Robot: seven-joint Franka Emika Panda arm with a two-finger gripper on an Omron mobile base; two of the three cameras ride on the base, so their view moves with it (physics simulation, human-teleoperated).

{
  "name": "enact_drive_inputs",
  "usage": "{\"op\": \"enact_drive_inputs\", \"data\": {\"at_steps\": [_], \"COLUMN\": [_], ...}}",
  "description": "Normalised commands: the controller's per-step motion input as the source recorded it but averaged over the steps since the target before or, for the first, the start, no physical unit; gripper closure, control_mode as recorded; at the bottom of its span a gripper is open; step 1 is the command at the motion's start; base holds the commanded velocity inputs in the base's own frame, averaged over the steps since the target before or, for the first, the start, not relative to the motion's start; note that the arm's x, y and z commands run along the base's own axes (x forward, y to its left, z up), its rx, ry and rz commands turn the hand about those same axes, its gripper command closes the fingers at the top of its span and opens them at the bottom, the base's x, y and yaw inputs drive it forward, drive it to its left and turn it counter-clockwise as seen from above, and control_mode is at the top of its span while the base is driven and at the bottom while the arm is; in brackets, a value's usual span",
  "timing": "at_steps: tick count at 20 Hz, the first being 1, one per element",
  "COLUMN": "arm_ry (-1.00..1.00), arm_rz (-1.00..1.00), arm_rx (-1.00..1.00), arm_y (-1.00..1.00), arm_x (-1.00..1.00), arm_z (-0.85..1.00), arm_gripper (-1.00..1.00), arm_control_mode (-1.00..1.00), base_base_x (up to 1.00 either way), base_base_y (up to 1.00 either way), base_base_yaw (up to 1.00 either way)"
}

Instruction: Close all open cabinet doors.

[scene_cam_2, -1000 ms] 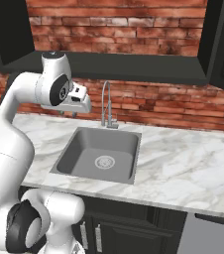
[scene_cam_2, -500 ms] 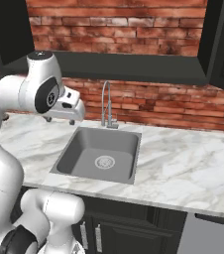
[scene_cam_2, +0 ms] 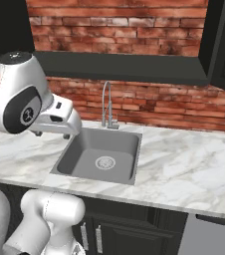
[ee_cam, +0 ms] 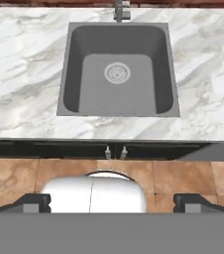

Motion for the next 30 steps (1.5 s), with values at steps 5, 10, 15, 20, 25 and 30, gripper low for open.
{"op": "enact_drive_inputs", "data": {"at_steps": [5,10,15,20,25,30], "arm_ry": [0.00,0.00,0.00,-0.01,0.00,-0.01], "arm_rz": [-0.02,-0.01,0.00,0.00,0.00,0.00], "arm_rx": [-0.09,0.00,0.00,0.01,0.01,0.00], "arm_y": [-0.07,-0.03,0.00,0.00,0.02,0.21], "arm_x": [-0.95,-0.55,-0.25,-0.01,-0.18,-0.08], "arm_z": [0.29,0.22,0.05,0.00,0.06,0.05], "arm_gripper": [-1.00,-1.00,-1.00,-1.00,-1.00,-1.00], "arm_control_mode": [-1.00,-1.00,-1.00,-1.00,-1.00,-1.00], "base_base_x": [0.00,0.00,0.00,0.00,0.00,0.00], "base_base_y": [0.00,0.00,0.00,0.00,0.00,0.00], "base_base_yaw": [0.00,0.00,0.00,0.00,0.00,0.00]}}
